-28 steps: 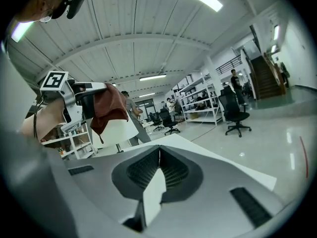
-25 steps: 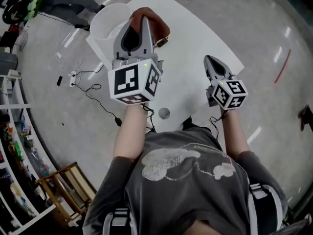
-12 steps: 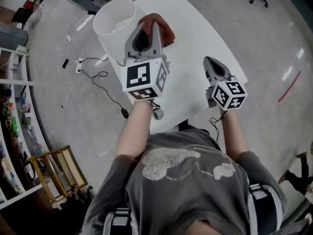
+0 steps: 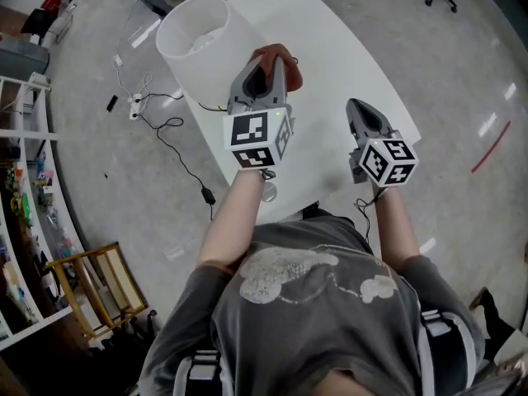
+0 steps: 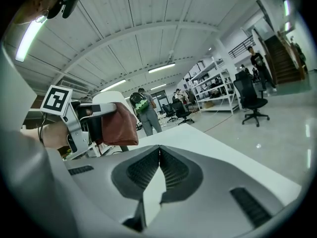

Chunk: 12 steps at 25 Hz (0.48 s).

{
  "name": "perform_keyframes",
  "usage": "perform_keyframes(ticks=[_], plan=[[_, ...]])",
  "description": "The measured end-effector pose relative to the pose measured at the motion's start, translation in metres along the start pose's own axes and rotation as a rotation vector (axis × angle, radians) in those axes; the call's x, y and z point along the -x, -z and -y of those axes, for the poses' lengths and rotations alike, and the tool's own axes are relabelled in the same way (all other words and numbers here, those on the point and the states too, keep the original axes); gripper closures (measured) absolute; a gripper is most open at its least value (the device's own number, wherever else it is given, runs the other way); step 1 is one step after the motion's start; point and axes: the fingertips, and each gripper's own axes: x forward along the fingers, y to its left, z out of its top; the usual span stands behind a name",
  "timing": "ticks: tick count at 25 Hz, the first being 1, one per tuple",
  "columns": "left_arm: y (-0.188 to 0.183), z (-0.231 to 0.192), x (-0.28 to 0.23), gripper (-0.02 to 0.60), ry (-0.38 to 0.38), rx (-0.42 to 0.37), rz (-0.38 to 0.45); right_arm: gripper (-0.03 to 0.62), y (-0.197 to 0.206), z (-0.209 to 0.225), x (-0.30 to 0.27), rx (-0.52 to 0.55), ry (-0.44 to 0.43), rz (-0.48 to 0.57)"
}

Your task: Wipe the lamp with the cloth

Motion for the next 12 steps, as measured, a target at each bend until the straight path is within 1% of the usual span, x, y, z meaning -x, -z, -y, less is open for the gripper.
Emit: perform_keyframes(ticks=[4, 7, 10, 12], plan=[[0.017, 0.006, -0.008, 0.511, 0.057, 0.028, -0.030, 0.589, 0.000, 0.006, -0.013, -0.021, 0.021, 0.023], [0.021, 0.012, -0.015, 0.511, 0.125, 0.038, -0.022, 0.589, 0.009, 0.012, -0.023, -0.040, 0.053, 0.038], [0.005, 0.014, -0.009, 0.511, 0.191, 0.051, 0.014, 0.589, 0.010, 0.007, -0.025, -0.042, 0.091, 0.044], [-0.008, 0.011, 0.002, 0.511, 0.231, 0.060, 0.034, 0.589, 0.009, -0.004, -0.021, -0.041, 0.120, 0.050]])
